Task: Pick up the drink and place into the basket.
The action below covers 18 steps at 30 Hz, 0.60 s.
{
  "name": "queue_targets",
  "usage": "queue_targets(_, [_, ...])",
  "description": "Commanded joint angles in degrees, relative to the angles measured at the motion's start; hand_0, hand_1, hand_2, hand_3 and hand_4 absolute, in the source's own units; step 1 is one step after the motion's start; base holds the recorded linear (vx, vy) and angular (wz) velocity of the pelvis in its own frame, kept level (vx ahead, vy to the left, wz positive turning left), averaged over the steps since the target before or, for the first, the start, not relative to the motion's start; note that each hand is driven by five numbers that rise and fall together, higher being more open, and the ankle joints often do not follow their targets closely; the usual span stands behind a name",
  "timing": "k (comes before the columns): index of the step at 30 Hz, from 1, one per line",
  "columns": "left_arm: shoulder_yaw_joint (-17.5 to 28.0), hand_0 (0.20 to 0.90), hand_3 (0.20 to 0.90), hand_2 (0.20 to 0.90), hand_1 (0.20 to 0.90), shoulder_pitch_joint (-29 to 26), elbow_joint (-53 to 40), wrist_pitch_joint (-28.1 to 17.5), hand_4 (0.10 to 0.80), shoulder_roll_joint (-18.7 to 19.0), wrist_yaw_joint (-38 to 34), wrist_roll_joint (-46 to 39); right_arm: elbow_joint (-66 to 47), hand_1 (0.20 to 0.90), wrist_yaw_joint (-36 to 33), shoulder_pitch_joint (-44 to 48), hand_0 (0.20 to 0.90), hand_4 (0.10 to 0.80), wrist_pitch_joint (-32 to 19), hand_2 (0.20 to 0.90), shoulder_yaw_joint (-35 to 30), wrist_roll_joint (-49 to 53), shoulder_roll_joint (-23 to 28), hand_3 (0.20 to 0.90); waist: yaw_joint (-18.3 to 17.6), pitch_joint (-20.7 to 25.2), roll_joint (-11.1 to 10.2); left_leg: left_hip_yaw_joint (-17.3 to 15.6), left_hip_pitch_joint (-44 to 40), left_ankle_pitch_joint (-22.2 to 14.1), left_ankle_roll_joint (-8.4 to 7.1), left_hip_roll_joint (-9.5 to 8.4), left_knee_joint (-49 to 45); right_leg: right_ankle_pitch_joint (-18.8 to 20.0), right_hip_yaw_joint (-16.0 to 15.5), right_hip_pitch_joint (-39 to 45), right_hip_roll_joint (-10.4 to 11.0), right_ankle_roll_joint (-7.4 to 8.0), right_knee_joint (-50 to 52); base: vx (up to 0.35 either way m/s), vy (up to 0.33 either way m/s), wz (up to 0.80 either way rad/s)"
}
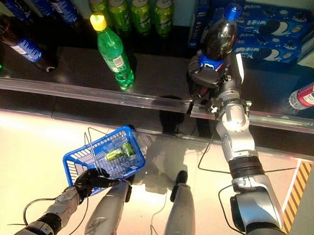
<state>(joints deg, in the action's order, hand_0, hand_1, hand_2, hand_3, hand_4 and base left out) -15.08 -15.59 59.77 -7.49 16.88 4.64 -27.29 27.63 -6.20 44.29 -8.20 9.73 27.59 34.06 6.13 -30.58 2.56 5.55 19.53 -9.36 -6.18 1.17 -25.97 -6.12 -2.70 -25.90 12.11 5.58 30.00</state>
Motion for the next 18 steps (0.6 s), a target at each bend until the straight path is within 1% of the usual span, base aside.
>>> queue_targets(1, [-1.5, 0.300, 0.200, 0.300, 0.300, 5.0, -1.9, -1.9, 0.100, 4.7, 2.0, -0.4, -7.3, 0.300, -1.5, 7.3, 0.300, 0.100, -8.6, 0.300, -1.5, -0.3, 2.1, 0.200, 0.2, 3.0, -1.1, 0.2, 1.1, 3.5, 3.53, 0.06, 0.9, 1.2, -0.4, 5.2, 2.0, -1.12, -3.2, 0.000, 0.000, 0.00])
queue_targets(5, [-0.7, 0.300, 0.200, 0.300, 0.300, 5.9, -1.7, -2.3, 0.100, 4.8, 2.5, -0.5, -10.8, 0.300, -1.3, 5.0, 0.300, 0.100, -9.0, 0.300, -2.2, -1.7, 1.3, 0.200, -0.3, 4.6, -1.6, 0.2, -1.8, 4.9, 3.42, 0.24, 5.4, 2.3, -0.2, 7.5, 1.2, -0.80, -7.8, 0.009, 0.001, -0.01])
queue_targets(10, [1.0, 0.300, 0.200, 0.300, 0.300, 7.4, -1.0, -3.1, 0.100, 4.1, 2.1, 0.0, -15.4, 0.300, -0.2, 1.2, 0.300, 0.100, -9.1, 0.300, -2.2, -3.2, 0.7, 0.200, -0.9, 8.5, -2.6, -1.8, -7.3, 8.2, 2.51, 1.45, 15.5, 5.5, -1.5, 12.9, 0.3, 0.11, -18.2, 0.042, 0.000, -0.06])
queue_targets(13, [1.9, 0.300, 0.200, 0.300, 0.300, 7.9, -0.6, -3.2, 0.100, 3.9, 1.8, 0.6, -17.4, 0.300, 0.8, -0.6, 0.300, 0.100, -9.3, 0.300, -2.5, -2.9, 0.5, 0.200, -1.1, 10.1, -2.9, -2.4, -9.8, 9.5, 2.22, 1.96, 19.7, 6.7, -2.0, 15.4, -0.1, 0.50, -21.6, 0.040, -0.008, 0.00])
queue_targets(18, [4.6, 0.300, 0.200, 0.300, 0.300, 10.0, 1.5, -3.5, 0.100, 3.4, 2.0, 3.1, -23.7, 0.300, 2.8, -6.1, 0.300, 0.100, -8.7, 0.300, -3.1, -3.1, -1.2, 0.200, -1.4, 15.1, -3.7, -4.5, -15.3, 12.4, 1.39, 3.23, 28.3, 9.2, -3.4, 21.2, -0.9, 1.34, -29.2, 0.073, -0.012, -0.01])
